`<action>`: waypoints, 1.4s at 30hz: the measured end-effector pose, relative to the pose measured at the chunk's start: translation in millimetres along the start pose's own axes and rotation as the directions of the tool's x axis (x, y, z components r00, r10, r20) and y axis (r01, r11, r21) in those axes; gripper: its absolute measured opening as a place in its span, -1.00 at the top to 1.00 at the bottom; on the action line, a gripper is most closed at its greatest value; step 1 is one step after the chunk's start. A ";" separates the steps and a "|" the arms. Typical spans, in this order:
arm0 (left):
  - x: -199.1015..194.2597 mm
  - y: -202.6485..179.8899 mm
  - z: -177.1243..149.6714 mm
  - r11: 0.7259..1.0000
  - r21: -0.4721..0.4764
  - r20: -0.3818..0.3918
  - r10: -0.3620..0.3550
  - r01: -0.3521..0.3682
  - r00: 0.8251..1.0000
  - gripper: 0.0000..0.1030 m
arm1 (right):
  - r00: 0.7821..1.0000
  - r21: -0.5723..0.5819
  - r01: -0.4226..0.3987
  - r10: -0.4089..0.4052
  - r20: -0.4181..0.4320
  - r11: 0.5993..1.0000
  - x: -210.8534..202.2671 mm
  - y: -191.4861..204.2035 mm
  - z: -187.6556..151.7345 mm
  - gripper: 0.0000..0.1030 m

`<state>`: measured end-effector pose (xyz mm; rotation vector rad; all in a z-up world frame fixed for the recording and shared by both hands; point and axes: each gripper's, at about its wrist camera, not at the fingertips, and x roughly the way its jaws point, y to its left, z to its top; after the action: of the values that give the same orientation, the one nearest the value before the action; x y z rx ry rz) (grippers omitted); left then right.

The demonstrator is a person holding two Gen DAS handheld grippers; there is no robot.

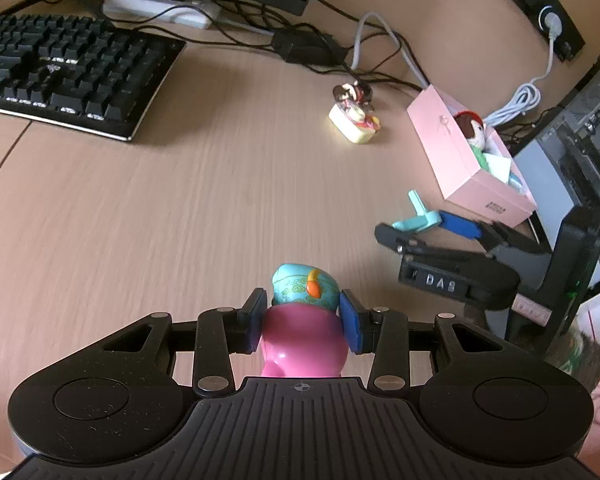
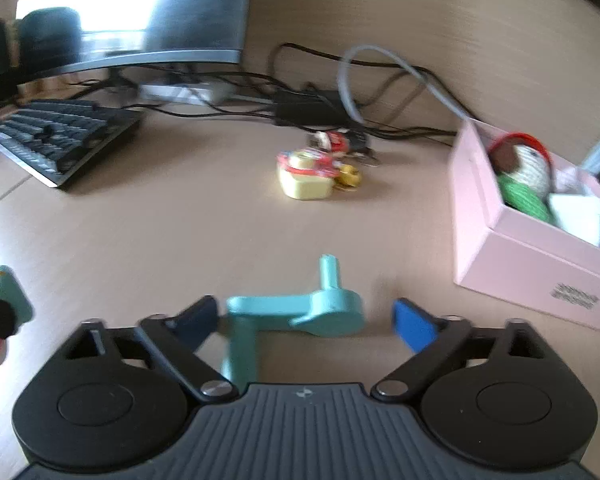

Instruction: Organize objects

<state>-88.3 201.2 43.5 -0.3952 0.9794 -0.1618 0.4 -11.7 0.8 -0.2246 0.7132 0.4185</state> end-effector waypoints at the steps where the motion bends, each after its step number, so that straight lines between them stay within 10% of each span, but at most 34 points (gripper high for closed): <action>1: 1.2 -1.9 0.1 1.000 -0.003 -0.006 0.007 -0.007 1.000 0.15 | 1.000 0.005 -0.020 0.020 -0.007 1.000 -0.3 -0.9 2.1 -0.38; 14: 23.5 -106.6 55.5 0.992 0.093 0.040 -0.089 0.085 0.995 0.16 | 0.994 0.137 0.003 -0.017 0.104 0.991 -114.2 -64.4 20.8 -0.37; 24: 104.6 -277.4 180.3 0.928 0.292 0.204 -0.299 0.233 0.932 0.12 | 0.980 0.277 0.115 -0.155 0.126 0.954 -163.9 -155.5 -22.4 -0.37; 27: 144.2 -308.7 195.5 0.931 0.333 0.230 -0.232 0.147 0.945 0.10 | 0.977 0.298 0.124 -0.169 0.128 0.946 -162.7 -166.2 -31.3 -0.37; 34: 187.4 -305.2 195.3 0.955 0.265 0.185 -0.185 0.132 0.965 0.11 | 0.981 0.331 0.103 -0.151 0.122 0.938 -160.5 -190.3 -38.7 -0.37; 42: 122.5 -239.8 149.9 0.972 0.170 0.229 -0.199 0.162 0.953 0.11 | 0.974 0.330 0.078 -0.142 0.176 0.941 -148.6 -205.6 -0.9 -0.37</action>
<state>114.5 -18.8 117.6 -0.3574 0.6816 -0.3430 -9.5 -239.5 112.1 0.0853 0.5598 0.2078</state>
